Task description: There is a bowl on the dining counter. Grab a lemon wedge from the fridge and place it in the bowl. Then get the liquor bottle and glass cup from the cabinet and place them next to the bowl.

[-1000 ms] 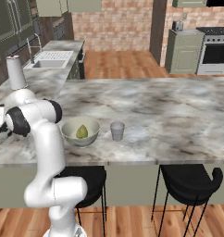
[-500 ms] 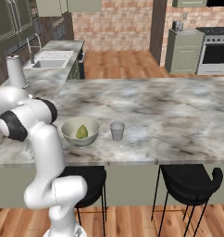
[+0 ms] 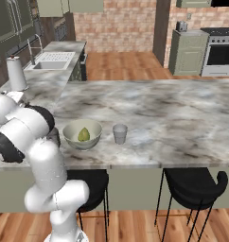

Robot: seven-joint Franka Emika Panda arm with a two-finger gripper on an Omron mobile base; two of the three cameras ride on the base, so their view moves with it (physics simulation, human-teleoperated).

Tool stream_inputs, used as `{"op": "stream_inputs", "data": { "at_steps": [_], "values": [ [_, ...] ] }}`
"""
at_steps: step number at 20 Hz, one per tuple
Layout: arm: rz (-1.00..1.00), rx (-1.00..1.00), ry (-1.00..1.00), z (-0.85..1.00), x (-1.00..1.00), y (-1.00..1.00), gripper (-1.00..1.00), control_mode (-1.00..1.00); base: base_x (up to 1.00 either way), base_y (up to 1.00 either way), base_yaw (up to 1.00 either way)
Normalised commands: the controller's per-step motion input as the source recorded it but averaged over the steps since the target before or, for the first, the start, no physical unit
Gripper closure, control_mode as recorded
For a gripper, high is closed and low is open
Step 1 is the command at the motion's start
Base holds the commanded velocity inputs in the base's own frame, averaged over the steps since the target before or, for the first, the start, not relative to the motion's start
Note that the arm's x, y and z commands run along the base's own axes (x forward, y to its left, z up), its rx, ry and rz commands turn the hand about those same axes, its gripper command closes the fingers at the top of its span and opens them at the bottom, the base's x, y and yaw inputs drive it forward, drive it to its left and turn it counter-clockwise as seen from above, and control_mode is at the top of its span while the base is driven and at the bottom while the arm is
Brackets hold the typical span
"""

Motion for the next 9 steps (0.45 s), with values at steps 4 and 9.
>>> {"op": "stream_inputs", "data": {
  "at_steps": [4,9],
  "values": [
    [0.00,0.02,-0.01,0.49,-1.00,-0.71,-1.00,-1.00,0.00,0.00,0.00],
    [0.02,0.02,0.00,0.33,-1.00,-0.86,-1.00,-1.00,0.00,0.00,0.00]
  ]
}}
